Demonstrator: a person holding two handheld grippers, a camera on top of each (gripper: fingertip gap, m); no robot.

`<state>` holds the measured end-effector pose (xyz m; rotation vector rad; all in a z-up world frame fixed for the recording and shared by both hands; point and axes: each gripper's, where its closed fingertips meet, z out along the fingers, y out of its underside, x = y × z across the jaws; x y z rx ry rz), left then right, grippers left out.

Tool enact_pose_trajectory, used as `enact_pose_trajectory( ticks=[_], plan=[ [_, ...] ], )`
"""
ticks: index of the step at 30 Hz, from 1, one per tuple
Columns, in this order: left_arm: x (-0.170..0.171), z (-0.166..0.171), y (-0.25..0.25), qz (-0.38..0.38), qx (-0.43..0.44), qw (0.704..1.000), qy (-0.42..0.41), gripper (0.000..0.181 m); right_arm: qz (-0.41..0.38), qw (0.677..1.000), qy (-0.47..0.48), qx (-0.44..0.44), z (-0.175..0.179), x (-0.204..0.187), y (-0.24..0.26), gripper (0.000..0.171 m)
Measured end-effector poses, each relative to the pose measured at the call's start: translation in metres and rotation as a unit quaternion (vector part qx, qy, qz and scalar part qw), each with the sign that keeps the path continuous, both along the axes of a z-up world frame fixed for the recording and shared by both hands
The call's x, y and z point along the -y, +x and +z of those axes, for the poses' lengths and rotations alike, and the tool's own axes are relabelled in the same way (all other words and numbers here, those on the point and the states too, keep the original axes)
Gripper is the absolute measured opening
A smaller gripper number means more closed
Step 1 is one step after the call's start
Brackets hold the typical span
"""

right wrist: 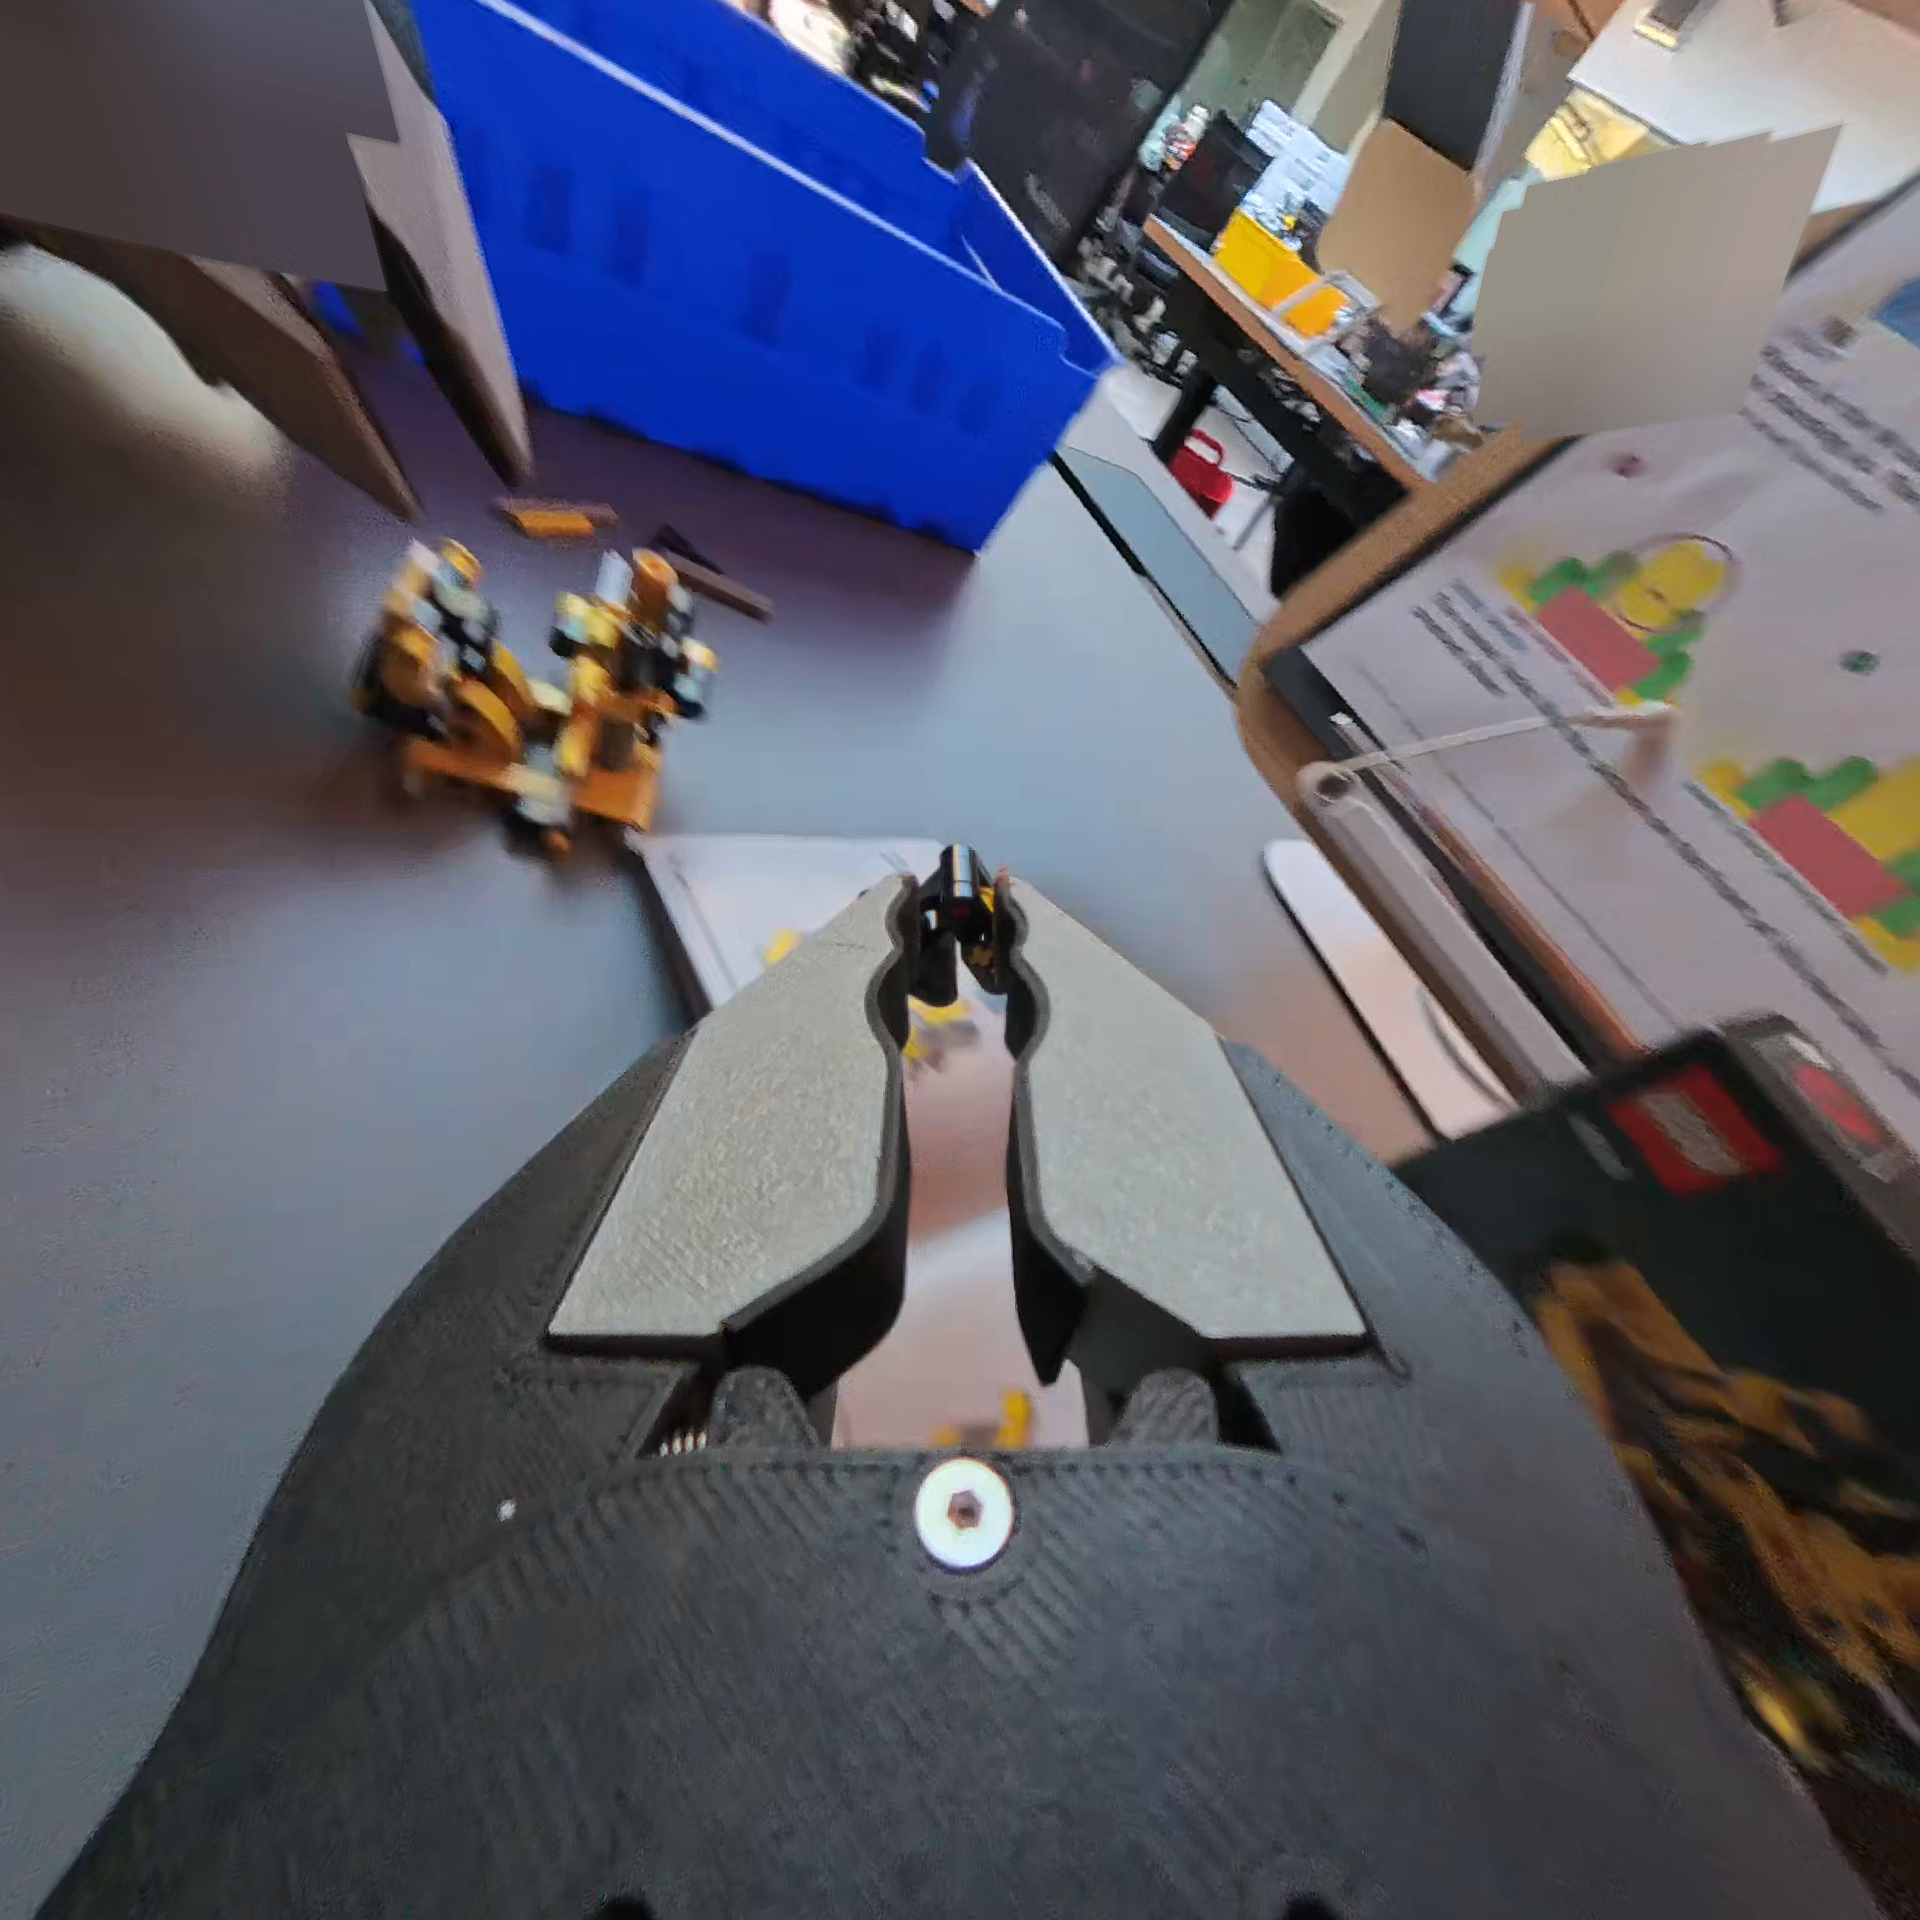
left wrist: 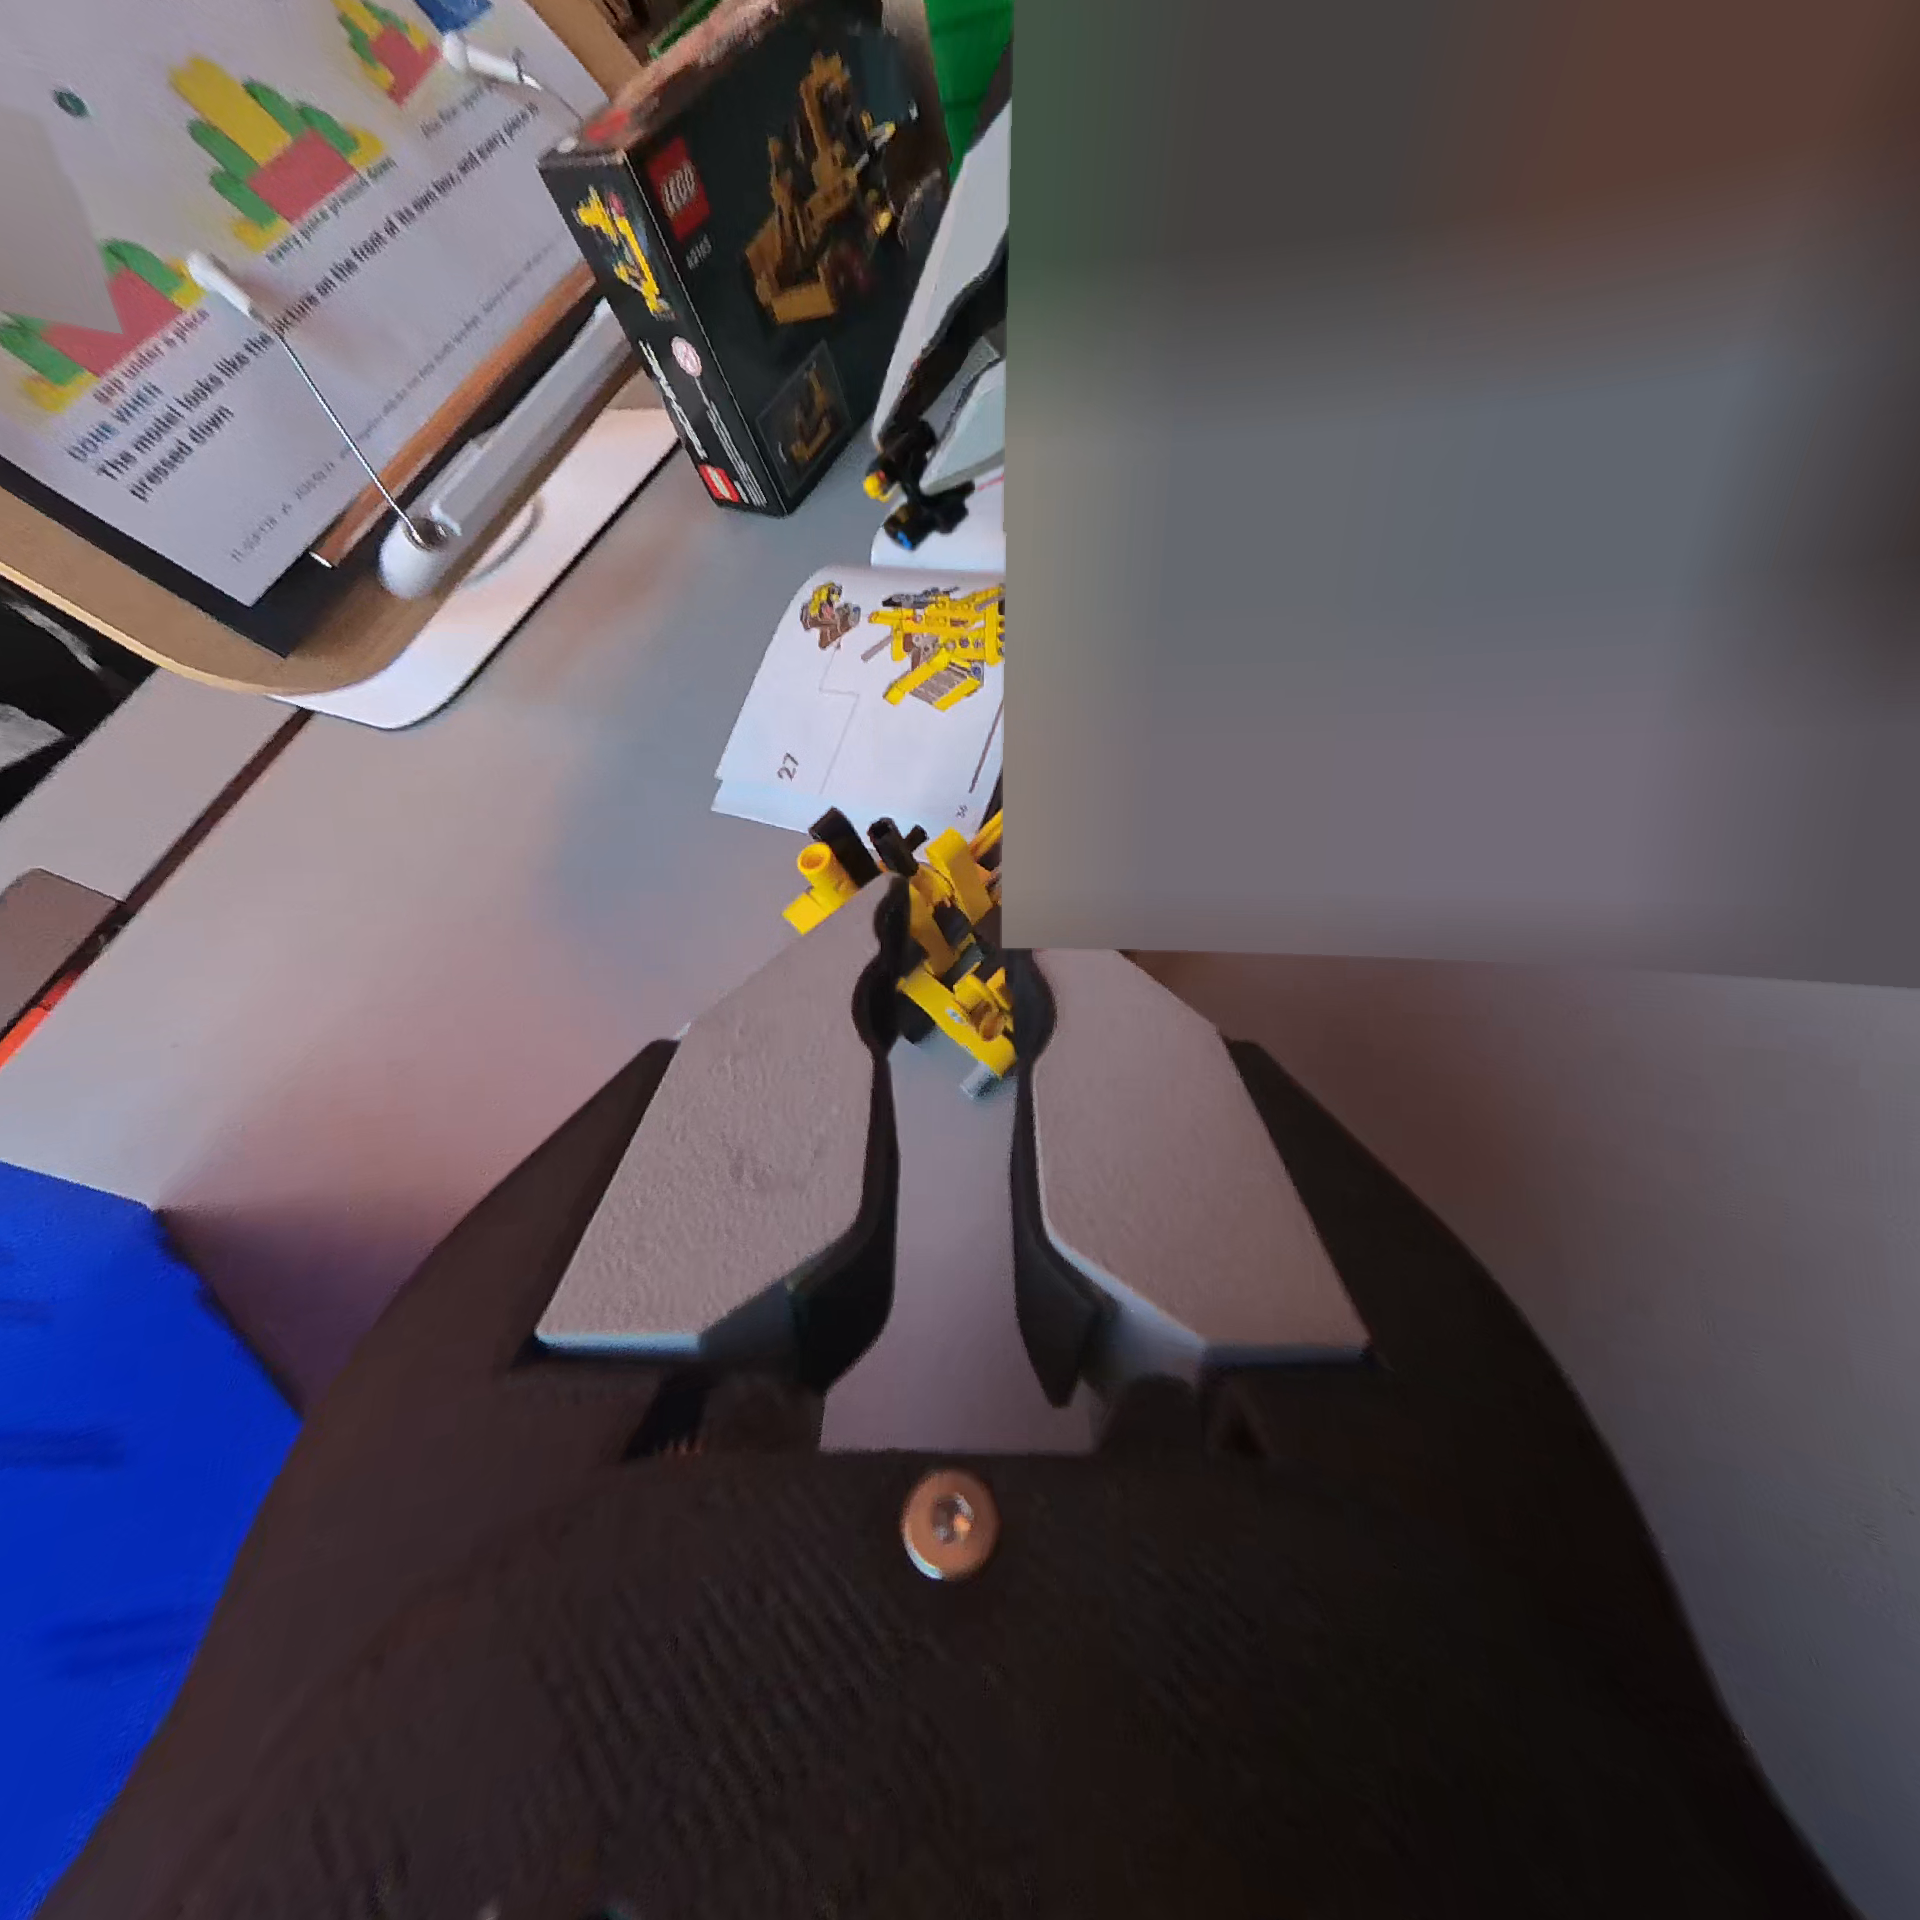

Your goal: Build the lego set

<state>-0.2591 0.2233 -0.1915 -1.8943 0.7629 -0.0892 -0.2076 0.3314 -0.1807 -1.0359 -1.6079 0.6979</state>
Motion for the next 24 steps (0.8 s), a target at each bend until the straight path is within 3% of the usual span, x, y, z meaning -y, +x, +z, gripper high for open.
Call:
enact_pose_trajectory(
  ticks=[5, 12, 24],
  plan=[
    [0.000, -0.014, -0.002, 0.004, 0.015, 0.999, -0.043, 0.017, 0.050, 0.995, -0.082, 0.009, 0.003, 0.056, -0.036, 0.010],
    [-0.001, -0.015, -0.001, 0.013, 0.027, 0.998, -0.052, 0.016, 0.053, 0.988, -0.144, 0.028, -0.001, 0.074, -0.054, 0.010],
    [0.000, -0.016, -0.002, 0.026, 0.077, 0.993, -0.089, 0.022, 0.068, 0.997, 0.009, 0.024, -0.007, 0.098, -0.060, 0.009]
  ],
)
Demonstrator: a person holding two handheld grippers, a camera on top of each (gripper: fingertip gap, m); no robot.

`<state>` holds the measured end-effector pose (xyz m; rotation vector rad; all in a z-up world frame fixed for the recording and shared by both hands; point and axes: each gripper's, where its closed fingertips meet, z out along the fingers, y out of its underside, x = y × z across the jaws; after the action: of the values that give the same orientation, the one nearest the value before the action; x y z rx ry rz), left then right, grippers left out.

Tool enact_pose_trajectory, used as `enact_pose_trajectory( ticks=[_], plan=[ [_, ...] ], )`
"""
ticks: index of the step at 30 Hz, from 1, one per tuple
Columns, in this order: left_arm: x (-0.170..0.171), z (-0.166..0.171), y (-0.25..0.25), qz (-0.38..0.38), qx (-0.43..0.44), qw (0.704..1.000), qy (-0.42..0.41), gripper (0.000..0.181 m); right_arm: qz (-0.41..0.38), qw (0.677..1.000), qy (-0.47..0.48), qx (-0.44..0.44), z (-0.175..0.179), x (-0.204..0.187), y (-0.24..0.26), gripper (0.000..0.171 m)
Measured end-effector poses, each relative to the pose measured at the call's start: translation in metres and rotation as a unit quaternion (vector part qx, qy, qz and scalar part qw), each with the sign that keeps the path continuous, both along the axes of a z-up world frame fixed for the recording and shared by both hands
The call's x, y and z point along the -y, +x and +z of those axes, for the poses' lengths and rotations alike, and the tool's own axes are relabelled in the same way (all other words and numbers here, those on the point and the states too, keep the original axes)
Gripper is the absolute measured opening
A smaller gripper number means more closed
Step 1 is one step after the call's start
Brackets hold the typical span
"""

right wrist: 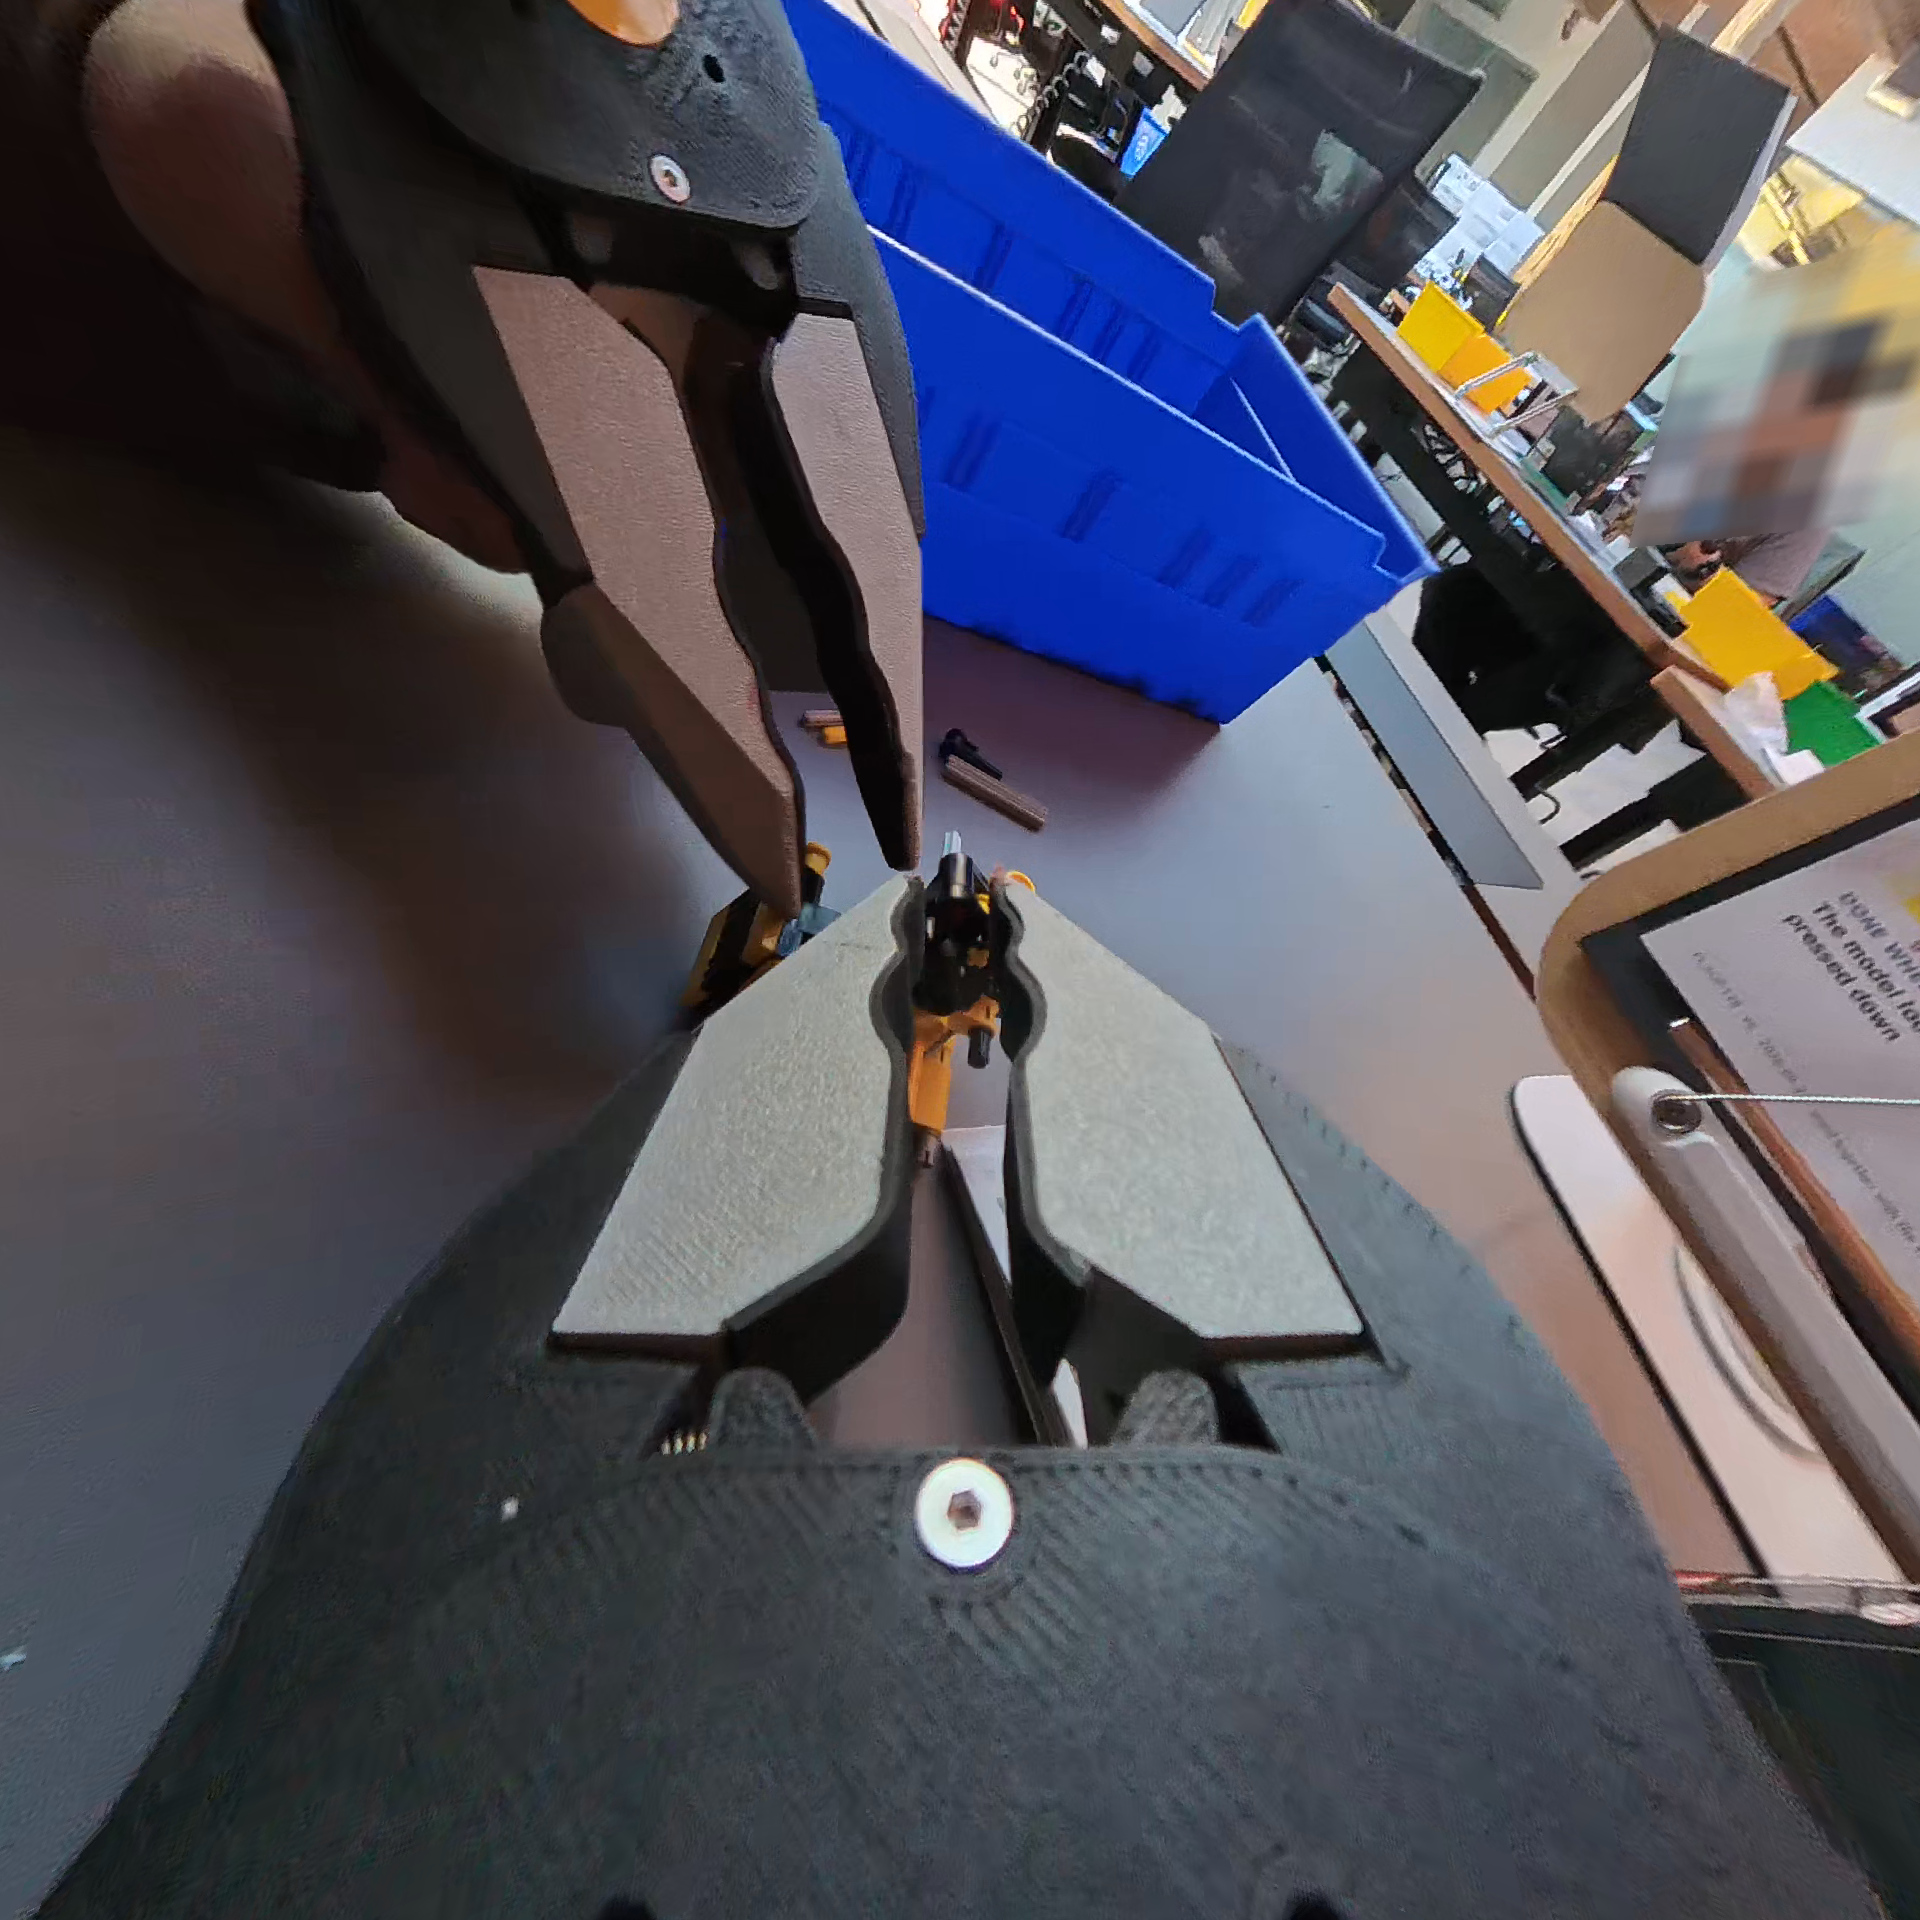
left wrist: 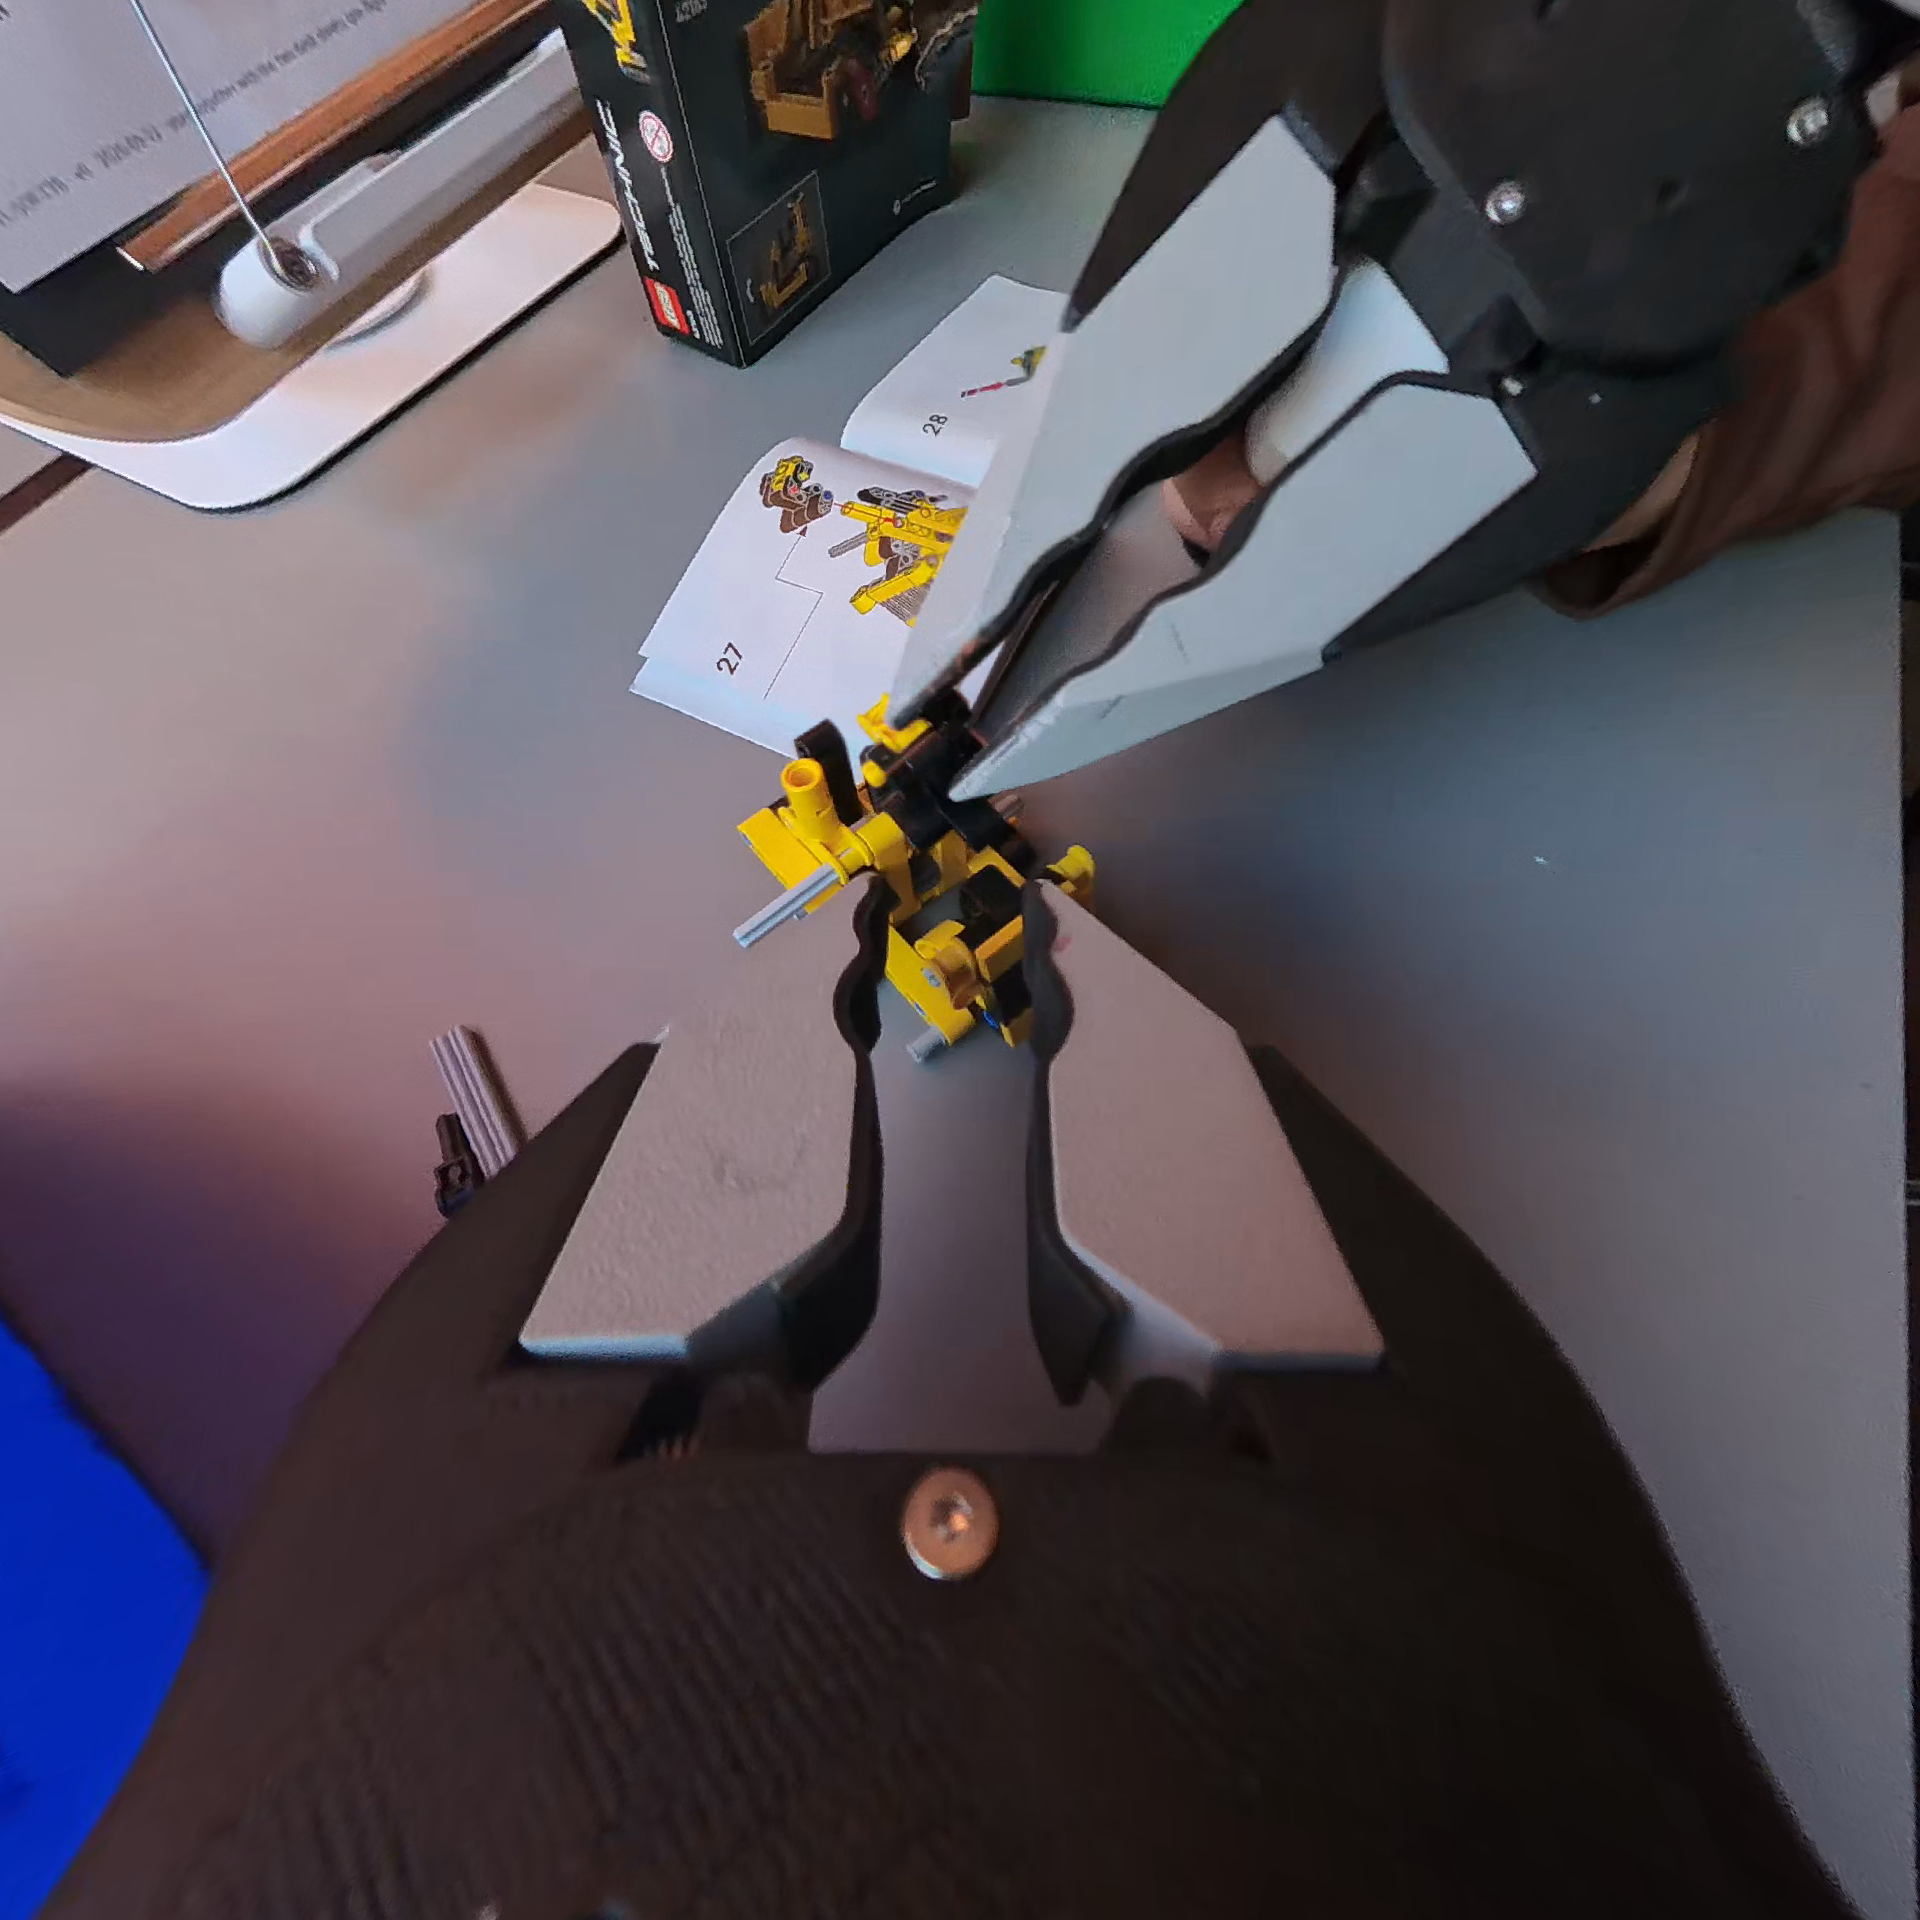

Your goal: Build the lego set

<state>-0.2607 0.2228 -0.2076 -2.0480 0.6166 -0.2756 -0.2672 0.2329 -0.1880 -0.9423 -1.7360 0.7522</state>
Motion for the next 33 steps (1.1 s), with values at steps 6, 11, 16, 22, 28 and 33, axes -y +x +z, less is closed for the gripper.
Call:
enact_pose_trajectory(
  ticks=[6, 11, 16, 22, 28, 33],
  plan=[
    [0.001, 0.000, -0.002, 0.001, 0.010, 1.000, -0.011, 0.023, 0.009, 0.999, 0.032, -0.006, -0.003, 0.003, 0.000, 0.007],
    [0.002, 0.000, 0.000, -0.003, 0.032, 0.999, -0.024, 0.023, 0.012, 1.000, 0.012, -0.003, -0.005, 0.002, -0.001, 0.006],
    [0.002, -0.001, -0.001, -0.003, 0.034, 0.999, -0.027, 0.023, 0.010, 1.000, 0.013, -0.005, -0.005, 0.001, -0.002, 0.006],
    [0.003, -0.009, -0.002, -0.007, 0.005, 0.999, -0.035, 0.024, 0.010, 0.999, 0.030, -0.028, 0.004, 0.000, 0.001, 0.005],
    [0.001, -0.001, -0.003, -0.005, 0.037, 0.999, -0.026, 0.023, 0.010, 0.999, 0.033, -0.037, 0.007, -0.002, 0.004, 0.005],
    [0.002, 0.020, 0.006, -0.023, 0.084, 0.996, 0.008, 0.022, 0.034, 0.997, 0.013, -0.066, 0.018, 0.006, 0.006, 0.005]
  ],
)
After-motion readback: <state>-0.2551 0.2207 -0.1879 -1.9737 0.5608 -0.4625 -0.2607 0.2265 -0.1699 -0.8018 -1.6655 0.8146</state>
